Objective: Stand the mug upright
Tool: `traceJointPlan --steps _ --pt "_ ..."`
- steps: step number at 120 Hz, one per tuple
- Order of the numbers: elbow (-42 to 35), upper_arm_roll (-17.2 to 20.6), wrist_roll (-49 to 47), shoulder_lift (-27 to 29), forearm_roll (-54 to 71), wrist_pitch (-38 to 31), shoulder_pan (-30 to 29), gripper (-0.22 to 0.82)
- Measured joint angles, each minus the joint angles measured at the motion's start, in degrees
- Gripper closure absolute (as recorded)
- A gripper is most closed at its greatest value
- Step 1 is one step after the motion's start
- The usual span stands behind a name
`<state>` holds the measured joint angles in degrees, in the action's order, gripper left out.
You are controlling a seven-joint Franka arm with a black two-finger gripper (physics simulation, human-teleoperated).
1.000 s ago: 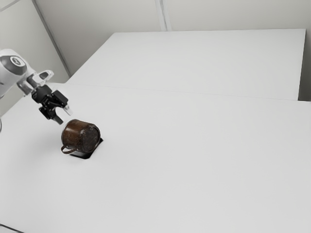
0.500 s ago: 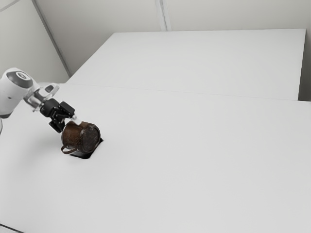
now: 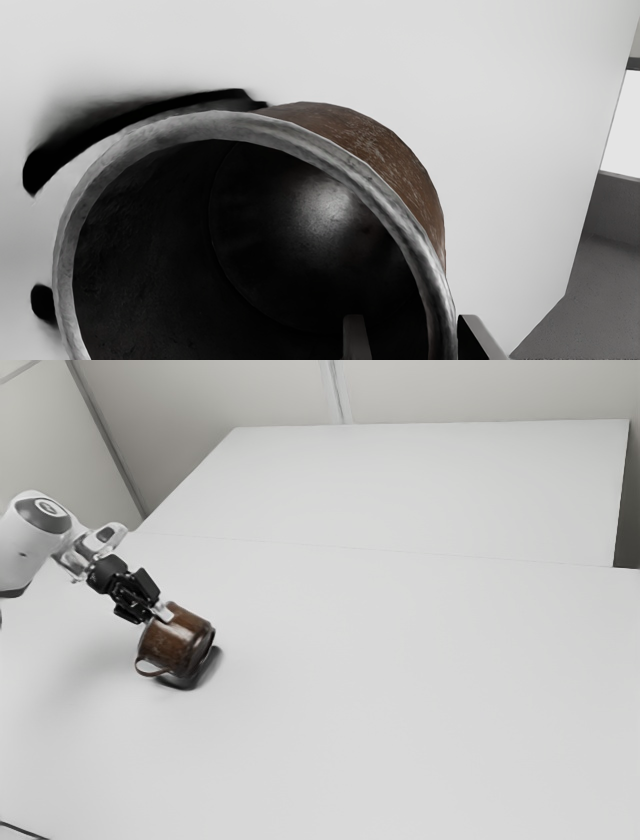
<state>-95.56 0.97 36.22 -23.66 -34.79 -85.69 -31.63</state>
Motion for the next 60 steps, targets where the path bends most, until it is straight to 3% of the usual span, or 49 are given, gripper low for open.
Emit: traceJointPlan --steps 23,60 --pt "0.19 0.0 0.19 -0.13 0.03 -0.1 0.36 0.69" --pt "0.17 -0.02 0.17 1.81 0.24 -0.15 1.23 0.77"
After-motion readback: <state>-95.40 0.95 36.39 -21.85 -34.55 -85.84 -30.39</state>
